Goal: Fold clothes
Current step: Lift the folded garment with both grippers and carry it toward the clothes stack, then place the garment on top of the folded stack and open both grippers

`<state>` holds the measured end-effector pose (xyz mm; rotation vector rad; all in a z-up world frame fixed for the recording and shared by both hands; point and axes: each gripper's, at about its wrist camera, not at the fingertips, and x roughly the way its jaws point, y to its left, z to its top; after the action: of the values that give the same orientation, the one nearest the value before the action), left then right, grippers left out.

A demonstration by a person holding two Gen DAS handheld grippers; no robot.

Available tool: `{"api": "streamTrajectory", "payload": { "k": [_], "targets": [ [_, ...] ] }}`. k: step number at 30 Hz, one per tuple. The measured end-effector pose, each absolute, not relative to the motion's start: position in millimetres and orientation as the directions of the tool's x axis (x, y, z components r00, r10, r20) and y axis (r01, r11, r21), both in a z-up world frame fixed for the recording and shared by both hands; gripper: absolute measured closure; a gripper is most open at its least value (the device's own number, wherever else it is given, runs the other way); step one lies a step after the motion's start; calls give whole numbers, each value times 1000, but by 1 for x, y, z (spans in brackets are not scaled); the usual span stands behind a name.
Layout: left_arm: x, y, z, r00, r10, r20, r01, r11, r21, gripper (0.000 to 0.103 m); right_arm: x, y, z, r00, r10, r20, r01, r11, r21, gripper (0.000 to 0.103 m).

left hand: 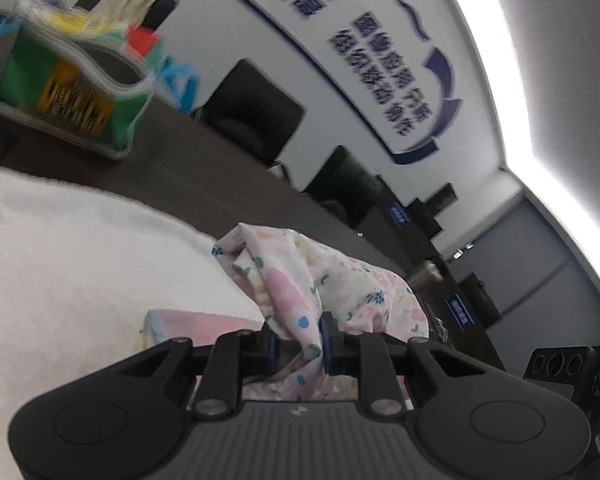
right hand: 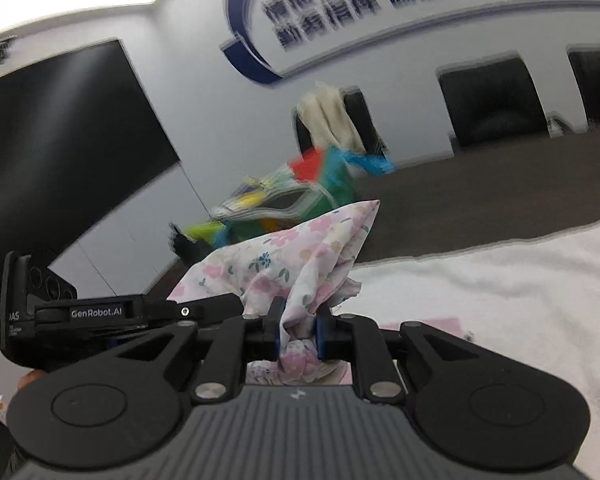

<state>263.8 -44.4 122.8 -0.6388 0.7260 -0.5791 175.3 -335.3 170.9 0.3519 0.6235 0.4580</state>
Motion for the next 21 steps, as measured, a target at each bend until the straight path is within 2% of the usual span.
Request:
{"api": "streamTrajectory", "payload": {
  "k": [6,10,11,13,15,16,17,21],
  "targets": [
    [292,-63,41,614,-652,-444,194,670,-717,83,225,-350,103,653,488,-579,-241,859,452,89],
    [287,-60,18,672,-635,-382,204,654,-729,70,229,-342,71,666,443,-600,-246,890,384,86],
    [286,-60,19,676,-630,-383,203,659,-725,62,227,-341,68,678,442,-587,-258,891,372,84],
    [281,-59,26,686,-614,-391,220,687,-692,51,221,-340,66,704,424,-571,-272,902,335,74],
    [273,-57,35,707,-586,-396,240,726,-644,43,214,-336,70,741,388,-547,-274,920,282,57],
    [267,-55,40,723,-564,-398,243,747,-618,39,210,-334,72,760,370,-534,-274,928,252,56],
    [261,-53,46,740,-543,-398,245,768,-592,37,206,-333,74,780,350,-518,-273,936,221,54],
    [238,-50,60,772,-510,-379,280,809,-517,33,191,-327,87,857,284,-431,-261,959,112,26]
  ]
}}
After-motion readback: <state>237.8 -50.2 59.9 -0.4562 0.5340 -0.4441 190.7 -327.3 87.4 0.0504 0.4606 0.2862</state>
